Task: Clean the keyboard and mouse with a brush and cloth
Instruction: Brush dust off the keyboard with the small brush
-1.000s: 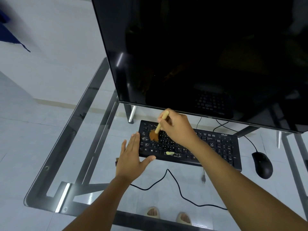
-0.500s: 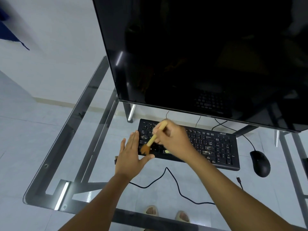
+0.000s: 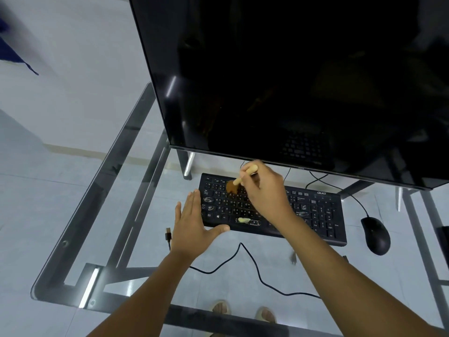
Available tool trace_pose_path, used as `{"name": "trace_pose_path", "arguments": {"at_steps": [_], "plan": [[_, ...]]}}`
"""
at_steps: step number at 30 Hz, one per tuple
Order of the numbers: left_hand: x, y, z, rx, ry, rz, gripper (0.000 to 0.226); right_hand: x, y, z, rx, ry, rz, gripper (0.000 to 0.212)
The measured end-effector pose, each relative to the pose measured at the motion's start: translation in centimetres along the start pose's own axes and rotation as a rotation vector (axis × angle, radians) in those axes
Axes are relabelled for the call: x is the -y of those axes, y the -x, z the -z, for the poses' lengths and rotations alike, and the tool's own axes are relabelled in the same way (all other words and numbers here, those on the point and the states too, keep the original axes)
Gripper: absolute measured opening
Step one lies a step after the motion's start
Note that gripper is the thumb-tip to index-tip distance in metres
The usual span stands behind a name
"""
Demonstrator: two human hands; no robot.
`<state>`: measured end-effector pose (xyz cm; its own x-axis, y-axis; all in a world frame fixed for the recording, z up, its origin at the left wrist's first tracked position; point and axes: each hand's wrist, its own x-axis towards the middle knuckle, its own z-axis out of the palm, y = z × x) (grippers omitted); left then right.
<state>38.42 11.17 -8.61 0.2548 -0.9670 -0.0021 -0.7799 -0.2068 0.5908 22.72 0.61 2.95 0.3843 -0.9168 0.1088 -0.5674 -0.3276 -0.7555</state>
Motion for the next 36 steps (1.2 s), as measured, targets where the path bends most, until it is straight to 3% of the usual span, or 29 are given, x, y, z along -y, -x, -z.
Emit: {"name": "trace_pose_path", "arguments": {"at_steps": [3,6,10,14,17,21,24,28,30,32,34,36], "plan": [[-0.9,-0.1,-0.2,-0.012,-0.021,0.051,0.120,0.0,-0.2,-0.4,0.127,0.048,-0.013,0.011],[-1.4,0.0,-0.5,-0.011,-0.045,0.084,0.121,-0.4,-0.5,-0.5,0.009,0.046,0.043,0.008],[-1.5,0.0,-0.5,-0.004,-0.074,0.091,0.119,-0.3,-0.7,-0.3,0.097,0.011,-0.029,0.010],[-1.5,0.0,-0.5,0.006,-0.059,0.085,0.120,-0.9,-0.9,0.2,-0.041,-0.019,-0.053,0.009],[-1.3,0.0,-0.5,0.009,-0.053,0.083,0.122,-1.0,-0.9,0.4,0.098,-0.002,-0.095,0.013],[-1.2,0.2,-0.6,0.008,-0.050,0.072,0.120,-1.0,-1.1,0.6,0.002,0.067,-0.025,0.011],[-1.2,0.1,-0.5,0.004,-0.056,0.070,0.118,-0.7,-1.4,0.5,0.109,0.065,-0.073,0.014],[-1.1,0.2,-0.4,0.024,-0.078,0.073,0.120,-0.8,-1.7,1.0,-0.004,0.012,-0.108,0.010],[-1.1,0.1,-0.4,0.023,-0.088,0.070,0.121,-1.0,-1.6,1.0,0.073,-0.053,-0.158,0.011],[-1.0,0.2,-0.4,0.034,-0.096,0.073,0.121,-1.1,-1.3,1.0,0.160,0.079,-0.148,0.012],[-1.0,0.1,-0.4,0.052,-0.103,0.081,0.120,-1.4,-0.8,1.4,0.085,0.144,-0.136,0.010],[-1.2,0.1,-0.2,0.038,-0.144,0.043,0.118,-1.8,-0.7,2.0,-0.005,0.034,-0.122,0.009]]}}
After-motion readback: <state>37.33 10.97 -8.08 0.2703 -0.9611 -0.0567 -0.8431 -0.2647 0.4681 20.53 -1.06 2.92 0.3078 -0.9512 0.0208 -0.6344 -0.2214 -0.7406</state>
